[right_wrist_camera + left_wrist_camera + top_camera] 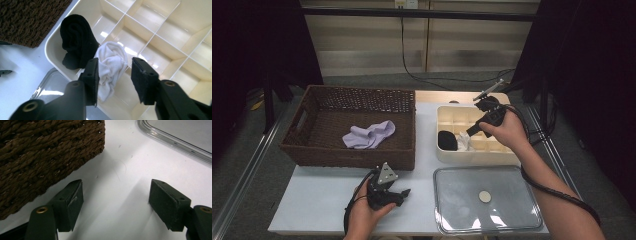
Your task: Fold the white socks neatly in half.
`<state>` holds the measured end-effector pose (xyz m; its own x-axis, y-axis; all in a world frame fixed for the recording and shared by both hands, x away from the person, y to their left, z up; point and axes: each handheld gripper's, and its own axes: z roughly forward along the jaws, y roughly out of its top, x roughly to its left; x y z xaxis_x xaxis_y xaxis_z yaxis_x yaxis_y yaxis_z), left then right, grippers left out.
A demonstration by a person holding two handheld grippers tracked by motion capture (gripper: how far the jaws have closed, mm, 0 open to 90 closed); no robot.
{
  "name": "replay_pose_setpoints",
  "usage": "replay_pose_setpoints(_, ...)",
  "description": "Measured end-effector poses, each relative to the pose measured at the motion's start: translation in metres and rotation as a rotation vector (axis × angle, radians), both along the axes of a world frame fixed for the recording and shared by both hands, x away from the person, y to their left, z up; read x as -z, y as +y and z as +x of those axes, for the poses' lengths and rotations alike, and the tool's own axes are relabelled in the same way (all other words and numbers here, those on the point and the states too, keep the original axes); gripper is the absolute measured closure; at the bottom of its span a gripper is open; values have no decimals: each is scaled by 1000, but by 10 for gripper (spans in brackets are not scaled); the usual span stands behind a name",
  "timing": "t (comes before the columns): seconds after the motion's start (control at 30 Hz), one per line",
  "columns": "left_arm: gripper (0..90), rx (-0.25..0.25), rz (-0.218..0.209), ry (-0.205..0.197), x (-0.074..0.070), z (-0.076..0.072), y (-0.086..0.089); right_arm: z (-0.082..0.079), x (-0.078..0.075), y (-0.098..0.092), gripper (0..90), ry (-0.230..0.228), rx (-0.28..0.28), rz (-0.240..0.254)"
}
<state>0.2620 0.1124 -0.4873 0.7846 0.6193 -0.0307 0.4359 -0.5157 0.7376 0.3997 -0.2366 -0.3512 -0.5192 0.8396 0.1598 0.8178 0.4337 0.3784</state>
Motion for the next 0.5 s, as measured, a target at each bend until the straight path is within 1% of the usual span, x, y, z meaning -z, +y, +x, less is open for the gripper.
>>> replay_pose_setpoints(0.07,274,2,0,-1,0,0,0,2,-3,2,633,10,-6,4)
replay_pose_setpoints(0.1,274,1,-1,1,0,0,0,2,-4,3,657,5,-7,2)
replay_pose_setpoints(0.13,274,2,4,-6,0,0,0,4,-4,4,676,-3,-17,0)
replay_pose_setpoints(0.2,274,2,3,-3,0,0,0,5,-4,5,731,10,-18,1)
replay_pose_setpoints(0.27,274,2,4,-5,0,0,0,5,-3,7,783,15,-17,-2)
replay_pose_setpoints(0.3,274,2,-1,0,0,0,0,6,-1,8,801,16,-21,-2)
replay_pose_setpoints(0.33,274,1,1,-2,0,0,0,6,0,9,817,28,-20,-3)
replay_pose_setpoints(0.5,274,1,1,-2,0,0,0,8,7,11,899,36,-29,-19)
